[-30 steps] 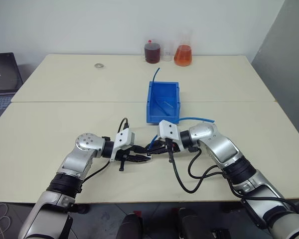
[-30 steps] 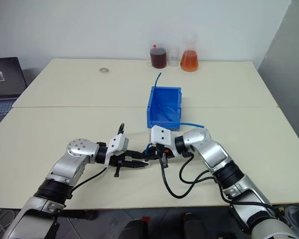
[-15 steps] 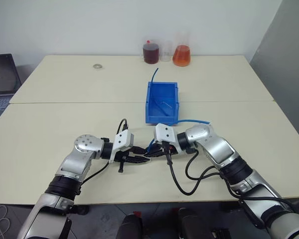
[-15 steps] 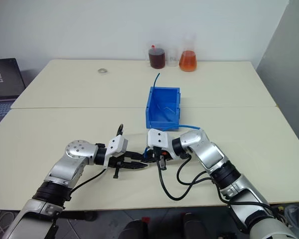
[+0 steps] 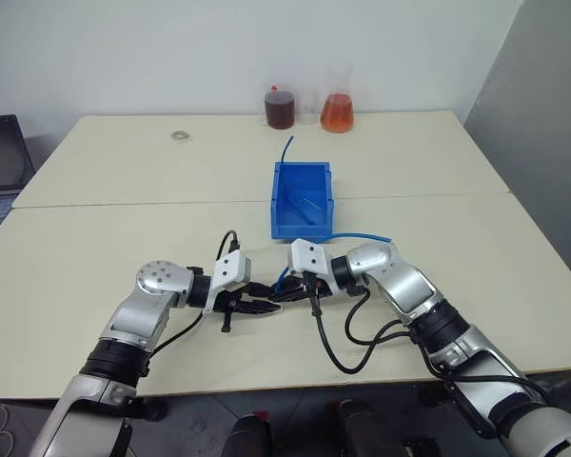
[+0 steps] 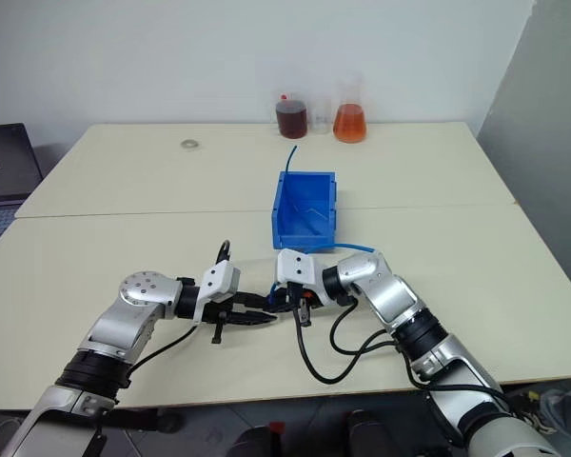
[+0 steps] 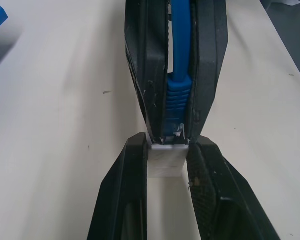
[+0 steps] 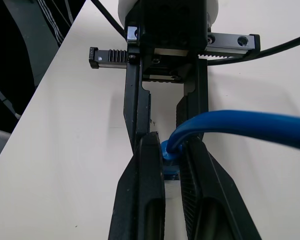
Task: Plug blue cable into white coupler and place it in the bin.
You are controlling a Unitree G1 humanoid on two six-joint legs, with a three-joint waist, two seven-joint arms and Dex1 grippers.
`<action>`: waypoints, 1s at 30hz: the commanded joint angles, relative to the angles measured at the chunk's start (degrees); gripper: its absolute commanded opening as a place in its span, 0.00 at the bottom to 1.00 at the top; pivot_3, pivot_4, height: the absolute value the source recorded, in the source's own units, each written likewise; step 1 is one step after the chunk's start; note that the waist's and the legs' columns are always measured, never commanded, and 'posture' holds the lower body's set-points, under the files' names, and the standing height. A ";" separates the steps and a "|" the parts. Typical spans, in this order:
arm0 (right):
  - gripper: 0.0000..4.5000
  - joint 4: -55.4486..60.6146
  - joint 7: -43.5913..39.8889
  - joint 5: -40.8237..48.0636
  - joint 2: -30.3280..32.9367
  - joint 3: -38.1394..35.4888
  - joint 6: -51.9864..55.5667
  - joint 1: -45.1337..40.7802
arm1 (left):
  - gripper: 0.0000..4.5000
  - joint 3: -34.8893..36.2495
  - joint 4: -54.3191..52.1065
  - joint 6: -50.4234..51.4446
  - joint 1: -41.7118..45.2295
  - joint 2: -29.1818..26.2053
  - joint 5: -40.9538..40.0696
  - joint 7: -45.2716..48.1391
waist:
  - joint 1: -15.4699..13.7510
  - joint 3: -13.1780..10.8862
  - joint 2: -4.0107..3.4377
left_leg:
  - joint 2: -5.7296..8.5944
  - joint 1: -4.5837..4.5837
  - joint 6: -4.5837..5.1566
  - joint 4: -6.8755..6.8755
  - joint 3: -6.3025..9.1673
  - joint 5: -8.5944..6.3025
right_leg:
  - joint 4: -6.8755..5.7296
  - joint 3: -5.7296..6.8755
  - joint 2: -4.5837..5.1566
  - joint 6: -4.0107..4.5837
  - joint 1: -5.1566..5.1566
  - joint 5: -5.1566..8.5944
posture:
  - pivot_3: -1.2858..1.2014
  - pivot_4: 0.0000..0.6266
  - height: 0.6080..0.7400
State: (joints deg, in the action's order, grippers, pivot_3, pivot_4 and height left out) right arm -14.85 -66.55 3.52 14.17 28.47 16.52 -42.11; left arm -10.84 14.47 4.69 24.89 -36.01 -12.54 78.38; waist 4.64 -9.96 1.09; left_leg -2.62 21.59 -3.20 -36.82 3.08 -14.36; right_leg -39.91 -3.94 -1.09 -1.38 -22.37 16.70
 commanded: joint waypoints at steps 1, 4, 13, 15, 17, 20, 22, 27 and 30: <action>0.03 -3.61 0.80 -2.13 0.36 1.06 2.25 0.45 | 0.36 -0.22 -0.95 1.28 0.86 -0.13 -0.48 0.80 | 0.00 -0.01 0.00 | 0.00 0.00 0.00 0.00 0.01 0.00 | 0.00 0.00 0.00 0.00 0.00 0.00 | 0.52 0.24 1.00; 0.03 -0.72 1.36 -1.06 0.51 -0.40 4.08 0.95 | 0.51 0.58 -2.37 3.47 0.96 -0.97 -1.69 1.58 | 0.01 -0.02 0.00 | 0.00 0.01 0.00 -0.01 0.02 0.00 | 0.00 0.01 -0.01 0.00 0.00 0.00 | 0.52 0.24 1.00; 0.03 14.71 6.48 6.59 2.87 -10.78 21.48 1.30 | 0.90 9.66 -17.36 16.28 -6.29 -3.26 -9.47 -6.54 | -0.05 -0.33 0.04 | -0.01 0.42 -0.01 -0.03 0.09 0.00 | 0.00 0.03 0.04 0.00 -0.34 0.00 | 0.52 0.24 1.00; 0.03 17.16 8.32 8.16 4.37 -13.96 26.63 -0.13 | 0.97 12.27 -21.51 19.47 -7.87 -3.10 -11.49 -9.90 | -0.11 -0.39 0.07 | 0.00 0.60 -0.01 -0.03 0.08 0.00 | 0.00 0.02 0.06 0.00 -0.54 0.00 | 0.52 0.24 1.00; 0.03 17.43 10.48 9.92 4.98 -17.52 32.56 -3.57 | 0.99 14.39 -25.77 22.71 -9.14 -2.22 -13.73 -13.64 | -0.25 -0.47 0.10 | 0.00 1.13 -0.03 -0.14 0.16 0.01 | -0.06 0.10 0.07 0.15 -0.98 -0.11 | 0.52 0.24 1.00; 0.03 11.96 15.27 12.93 3.87 -23.91 41.66 -13.30 | 0.99 16.55 -30.93 24.41 -10.54 0.51 -14.56 -21.02 | -0.24 -0.71 -0.02 | 0.02 1.21 -0.03 -0.13 0.12 0.01 | -0.05 0.07 0.11 0.26 -1.08 -0.19 | 0.52 0.24 1.00; 0.03 6.00 16.80 12.50 4.05 -24.83 41.66 -17.92 | 0.99 17.34 -33.11 26.29 -10.34 2.76 -14.50 -26.52 | -0.27 -0.71 -0.02 | 0.03 1.19 -0.03 -0.11 0.10 0.01 | -0.05 0.06 0.12 0.26 -1.10 -0.20 | 0.52 0.24 1.00; 0.03 -15.92 18.38 7.99 4.31 -23.76 29.63 -28.28 | 0.99 17.37 -37.04 27.07 -11.64 7.89 -12.41 -37.82 | -0.28 -0.71 -0.01 | 0.05 1.22 -0.02 -0.05 0.10 0.00 | 0.05 0.09 0.13 0.29 -1.07 -0.21 | 0.52 0.24 1.00; 0.03 -29.99 18.80 5.72 2.48 -23.30 21.57 -33.25 | 0.99 18.55 -37.74 26.94 -11.79 11.59 -11.39 -45.27 | -0.32 -0.72 0.00 | 0.11 1.26 -0.02 -0.04 -0.04 0.00 | 0.12 -0.01 0.19 0.29 -1.10 -0.22 | 0.52 0.24 1.00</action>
State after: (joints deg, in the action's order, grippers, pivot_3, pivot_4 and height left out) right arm -38.35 -48.21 10.58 17.62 5.14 44.29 -71.29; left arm 5.83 -20.60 32.22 12.81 -26.04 -24.91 38.09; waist 4.32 -10.68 1.09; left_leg -2.49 22.86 -3.22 -36.85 3.00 -14.36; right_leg -39.78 -3.97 -0.88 -1.09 -23.49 16.48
